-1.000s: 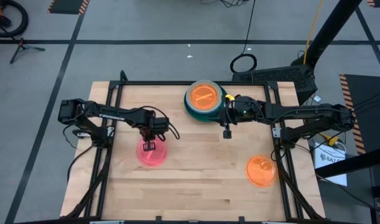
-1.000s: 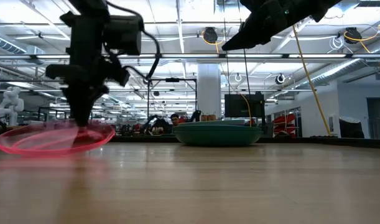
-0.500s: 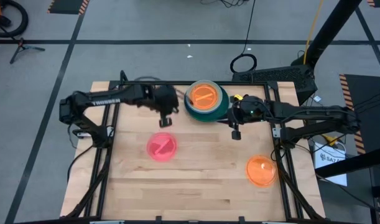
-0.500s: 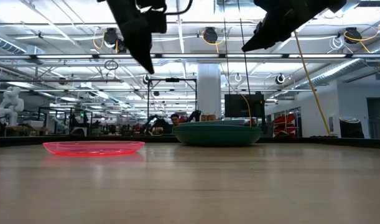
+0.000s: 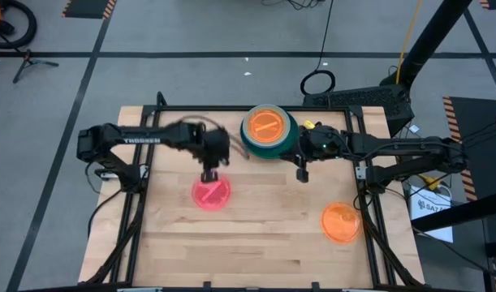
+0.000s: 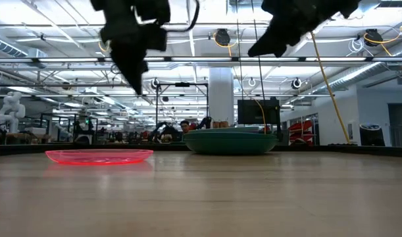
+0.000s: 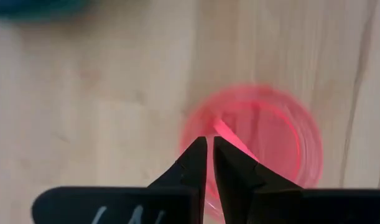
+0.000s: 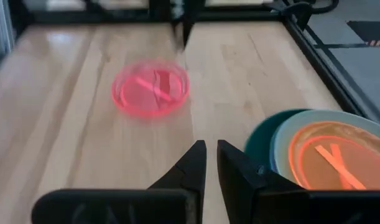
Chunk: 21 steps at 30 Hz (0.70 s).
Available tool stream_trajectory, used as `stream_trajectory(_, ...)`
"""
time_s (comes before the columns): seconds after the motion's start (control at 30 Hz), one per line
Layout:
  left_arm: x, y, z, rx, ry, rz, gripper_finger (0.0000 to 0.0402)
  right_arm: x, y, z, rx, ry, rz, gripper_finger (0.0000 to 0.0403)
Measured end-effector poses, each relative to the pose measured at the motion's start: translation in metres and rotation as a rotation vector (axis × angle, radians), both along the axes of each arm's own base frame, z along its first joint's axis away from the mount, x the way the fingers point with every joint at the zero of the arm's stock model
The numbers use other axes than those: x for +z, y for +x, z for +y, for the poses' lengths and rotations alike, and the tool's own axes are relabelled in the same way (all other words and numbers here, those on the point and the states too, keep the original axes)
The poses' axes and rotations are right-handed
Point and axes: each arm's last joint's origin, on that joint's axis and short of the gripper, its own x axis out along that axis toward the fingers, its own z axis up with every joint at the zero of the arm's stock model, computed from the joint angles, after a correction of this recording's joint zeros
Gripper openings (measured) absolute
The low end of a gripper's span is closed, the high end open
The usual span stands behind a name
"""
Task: Stack plastic plates
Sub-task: Stack the pink plate on the top orange plate
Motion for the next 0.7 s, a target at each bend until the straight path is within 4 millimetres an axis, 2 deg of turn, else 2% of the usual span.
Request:
stream_trajectory(0.17, -0.053, -0.013, -0.042, -0.067, -0.027, 0.089, 0.0035, -0.008, 0.021, -0.003, -0.097, 0.167, -0.068, 0.0033)
stream_trajectory(0.27, -0.074, -0.025, -0.059, -0.060, 0.023, 0.158, 0.0035, -0.021, 0.037, -0.004, -0.148, 0.273, -0.069, 0.0034)
stream_trajectory(0.43, -0.091, -0.040, -0.084, -0.085, 0.105, 0.207, 0.0035, -0.049, 0.069, -0.003, -0.138, 0.390, -0.023, 0.0057)
stream_trajectory(0.7, -0.100, -0.054, -0.109, -0.123, 0.238, 0.216, 0.0035, -0.054, 0.139, 0.003, -0.108, 0.416, 0.042, 0.0116)
